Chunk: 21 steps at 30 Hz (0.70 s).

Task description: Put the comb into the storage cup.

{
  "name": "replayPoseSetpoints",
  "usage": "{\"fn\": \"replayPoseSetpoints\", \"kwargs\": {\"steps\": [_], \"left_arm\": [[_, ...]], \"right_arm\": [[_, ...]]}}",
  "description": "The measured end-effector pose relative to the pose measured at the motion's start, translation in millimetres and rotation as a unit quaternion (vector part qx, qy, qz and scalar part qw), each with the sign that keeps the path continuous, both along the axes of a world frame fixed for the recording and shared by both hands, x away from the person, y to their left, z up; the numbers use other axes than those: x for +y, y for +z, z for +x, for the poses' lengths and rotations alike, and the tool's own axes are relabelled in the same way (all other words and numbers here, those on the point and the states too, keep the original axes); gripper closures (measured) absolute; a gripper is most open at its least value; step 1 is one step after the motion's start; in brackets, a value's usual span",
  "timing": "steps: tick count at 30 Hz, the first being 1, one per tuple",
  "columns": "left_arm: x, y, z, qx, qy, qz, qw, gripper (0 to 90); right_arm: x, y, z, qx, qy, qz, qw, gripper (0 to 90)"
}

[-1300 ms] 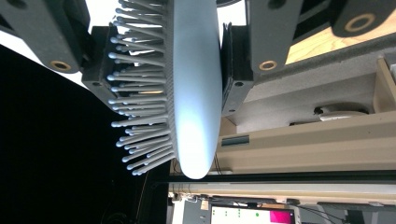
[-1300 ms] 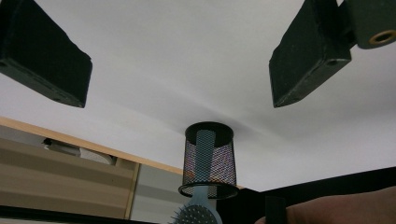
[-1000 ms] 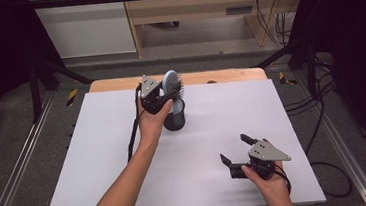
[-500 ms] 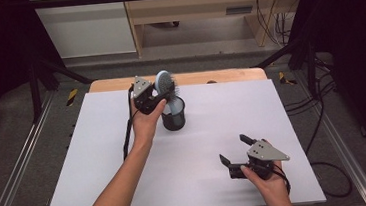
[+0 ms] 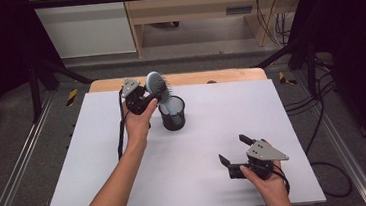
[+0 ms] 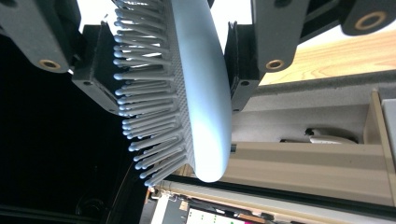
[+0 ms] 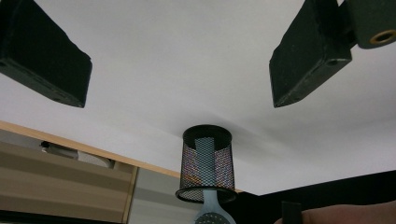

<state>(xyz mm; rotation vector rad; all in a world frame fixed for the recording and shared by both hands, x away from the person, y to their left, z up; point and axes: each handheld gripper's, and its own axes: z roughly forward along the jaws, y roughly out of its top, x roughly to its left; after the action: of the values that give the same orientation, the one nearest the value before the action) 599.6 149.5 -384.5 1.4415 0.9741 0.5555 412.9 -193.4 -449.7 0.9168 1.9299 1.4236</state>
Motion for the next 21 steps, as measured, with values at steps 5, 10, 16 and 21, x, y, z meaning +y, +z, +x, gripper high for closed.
{"fn": "replayPoseSetpoints", "kwargs": {"steps": [5, 10, 16, 21], "left_arm": [[5.5, -2.0, 1.3, 0.009, 0.006, -0.013, 0.9999, 44.6], [9.1, -2.5, 2.2, 0.019, 0.011, -0.019, 0.9996, 44.2], [14.4, -4.7, 4.0, 0.028, 0.014, -0.030, 0.9991, 43.7], [19.4, -7.3, 4.9, 0.034, 0.019, -0.038, 0.9985, 43.3]], "right_arm": [[-0.2, -0.1, 0.1, 0.001, 0.000, 0.000, 1.0000, 6.2], [0.1, 0.0, 0.0, 0.000, 0.000, 0.000, 1.0000, 6.2], [0.0, -0.1, -0.1, 0.001, 0.000, 0.000, 1.0000, 6.2], [0.3, -0.2, 0.0, 0.000, 0.000, -0.001, 1.0000, 6.2]]}}
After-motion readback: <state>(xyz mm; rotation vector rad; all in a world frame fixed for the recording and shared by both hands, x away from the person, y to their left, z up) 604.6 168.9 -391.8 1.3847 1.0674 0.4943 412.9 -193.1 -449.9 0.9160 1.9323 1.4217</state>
